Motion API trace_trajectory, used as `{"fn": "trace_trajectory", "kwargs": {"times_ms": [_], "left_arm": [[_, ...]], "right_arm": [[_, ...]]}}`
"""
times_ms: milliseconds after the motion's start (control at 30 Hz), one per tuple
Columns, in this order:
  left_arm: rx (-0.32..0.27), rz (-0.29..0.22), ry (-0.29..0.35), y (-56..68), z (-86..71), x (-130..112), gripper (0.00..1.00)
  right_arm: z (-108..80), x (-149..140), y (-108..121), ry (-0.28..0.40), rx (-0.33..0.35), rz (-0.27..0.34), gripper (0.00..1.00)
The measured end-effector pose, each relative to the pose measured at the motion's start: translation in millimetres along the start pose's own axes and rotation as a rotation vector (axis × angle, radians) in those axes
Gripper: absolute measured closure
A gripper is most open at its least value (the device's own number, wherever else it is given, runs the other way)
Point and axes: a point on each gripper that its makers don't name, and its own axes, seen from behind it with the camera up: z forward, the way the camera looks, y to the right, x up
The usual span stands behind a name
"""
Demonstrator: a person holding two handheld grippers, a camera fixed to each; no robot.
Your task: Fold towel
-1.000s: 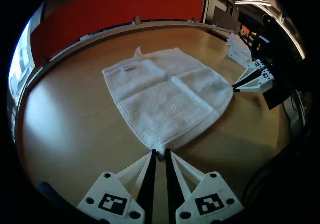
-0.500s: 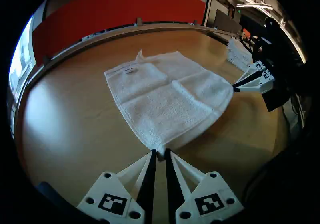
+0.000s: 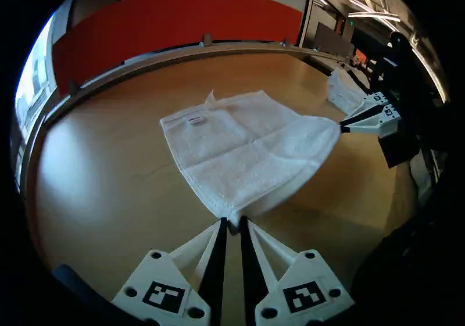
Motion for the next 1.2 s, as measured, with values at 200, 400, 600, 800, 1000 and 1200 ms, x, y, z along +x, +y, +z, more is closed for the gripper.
{"fn": "trace_trajectory", "kwargs": {"times_ms": [200,400,600,800,1000,1200], "left_arm": [[-0.003,-0.010,-0.005,3.1,-14.2,4,0.84],[-0.006,-0.028,-0.009,7.8,-29.2,8,0.84],[-0.009,-0.047,-0.005,12.9,-41.2,13,0.84],[-0.010,-0.055,-0.002,18.6,-53.0,16,0.84],[-0.017,-0.059,-0.002,24.6,-63.3,17,0.84],[-0.025,-0.061,-0.008,28.8,-70.7,15,0.84]], "right_arm": [[-15.9,14,-5,0.019,0.000,0.001,0.96],[-30.5,25,-10,0.028,0.004,0.001,0.96],[-42.6,31,-15,0.032,0.006,0.002,0.96],[-54.4,37,-20,0.039,0.011,0.006,0.96],[-64.1,40,-24,0.039,0.013,-0.003,0.96],[-72.0,43,-30,0.038,0.020,-0.001,0.96]]}}
